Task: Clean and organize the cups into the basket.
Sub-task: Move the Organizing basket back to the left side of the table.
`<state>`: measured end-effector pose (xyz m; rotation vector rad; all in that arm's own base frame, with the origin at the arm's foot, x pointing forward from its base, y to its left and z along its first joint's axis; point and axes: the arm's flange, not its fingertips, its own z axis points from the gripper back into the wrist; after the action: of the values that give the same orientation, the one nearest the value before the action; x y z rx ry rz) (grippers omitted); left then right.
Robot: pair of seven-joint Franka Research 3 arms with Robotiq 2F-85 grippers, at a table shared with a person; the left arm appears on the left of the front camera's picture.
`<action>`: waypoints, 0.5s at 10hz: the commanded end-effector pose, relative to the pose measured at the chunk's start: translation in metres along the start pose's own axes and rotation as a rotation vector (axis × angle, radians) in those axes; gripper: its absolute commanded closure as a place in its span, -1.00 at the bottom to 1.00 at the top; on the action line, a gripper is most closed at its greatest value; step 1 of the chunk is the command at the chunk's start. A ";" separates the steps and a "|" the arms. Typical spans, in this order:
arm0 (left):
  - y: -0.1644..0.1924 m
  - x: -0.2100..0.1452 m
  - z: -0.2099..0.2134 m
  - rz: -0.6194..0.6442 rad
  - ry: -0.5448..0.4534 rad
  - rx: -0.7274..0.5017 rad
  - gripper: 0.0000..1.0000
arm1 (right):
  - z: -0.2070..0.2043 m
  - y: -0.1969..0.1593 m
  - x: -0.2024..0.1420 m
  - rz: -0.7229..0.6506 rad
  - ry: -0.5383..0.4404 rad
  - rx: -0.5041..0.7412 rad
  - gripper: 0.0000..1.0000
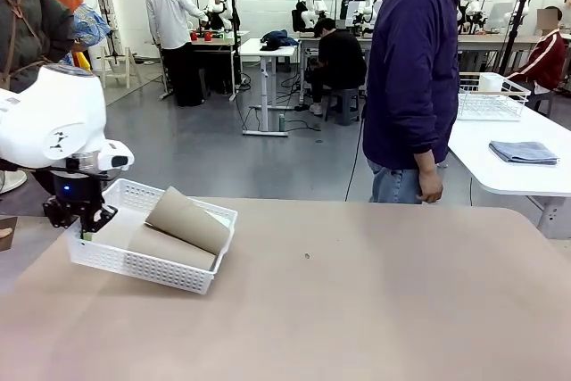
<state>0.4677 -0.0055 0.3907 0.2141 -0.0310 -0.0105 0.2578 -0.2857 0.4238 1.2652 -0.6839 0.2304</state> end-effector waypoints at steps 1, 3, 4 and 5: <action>0.010 -0.003 0.005 0.063 -0.089 -0.006 0.88 | 0.000 0.002 -0.002 0.005 0.006 -0.014 -1.00; 0.000 0.000 0.000 0.000 0.000 0.000 0.88 | 0.000 0.002 -0.002 0.005 0.006 -0.014 -1.00; 0.000 0.000 0.000 0.000 0.000 0.000 0.88 | 0.000 0.002 -0.002 0.005 0.006 -0.014 -1.00; 0.000 0.000 0.000 0.000 0.000 0.000 0.88 | 0.000 0.002 -0.002 0.005 0.006 -0.014 -1.00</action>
<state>0.4688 -0.0036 0.3877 0.2122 -0.0298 -0.0081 0.2578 -0.2857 0.4239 1.2650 -0.6841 0.2305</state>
